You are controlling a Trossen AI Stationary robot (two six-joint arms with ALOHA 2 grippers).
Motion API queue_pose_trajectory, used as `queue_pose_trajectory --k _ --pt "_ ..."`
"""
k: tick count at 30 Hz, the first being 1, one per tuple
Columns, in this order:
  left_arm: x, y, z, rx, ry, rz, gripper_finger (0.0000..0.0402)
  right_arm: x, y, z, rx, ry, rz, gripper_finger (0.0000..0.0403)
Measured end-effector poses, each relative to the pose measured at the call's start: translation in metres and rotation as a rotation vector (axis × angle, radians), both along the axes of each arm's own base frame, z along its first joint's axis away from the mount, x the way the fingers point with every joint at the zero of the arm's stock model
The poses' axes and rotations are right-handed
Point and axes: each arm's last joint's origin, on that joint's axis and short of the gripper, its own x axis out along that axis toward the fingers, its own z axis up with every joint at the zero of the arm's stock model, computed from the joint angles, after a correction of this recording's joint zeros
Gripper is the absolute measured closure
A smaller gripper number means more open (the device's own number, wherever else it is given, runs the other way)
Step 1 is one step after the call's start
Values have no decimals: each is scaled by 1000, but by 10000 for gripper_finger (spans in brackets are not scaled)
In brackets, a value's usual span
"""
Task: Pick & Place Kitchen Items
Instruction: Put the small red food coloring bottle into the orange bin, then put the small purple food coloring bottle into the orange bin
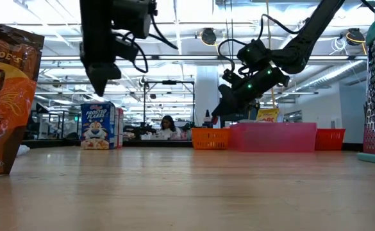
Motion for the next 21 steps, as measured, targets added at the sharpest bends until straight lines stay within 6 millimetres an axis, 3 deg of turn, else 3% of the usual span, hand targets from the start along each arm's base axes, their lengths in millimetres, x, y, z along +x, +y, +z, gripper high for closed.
queue_pose_trajectory --k 5,13,21 --pt "-7 -12 -3 21 24 31 286 -1 -1 0 -33 20 -24 353" --pt "-25 -32 -19 54 70 114 286 -1 -1 0 -39 24 -34 245" --pt "-30 -53 -24 22 46 136 286 -1 -1 0 -17 18 -44 218"
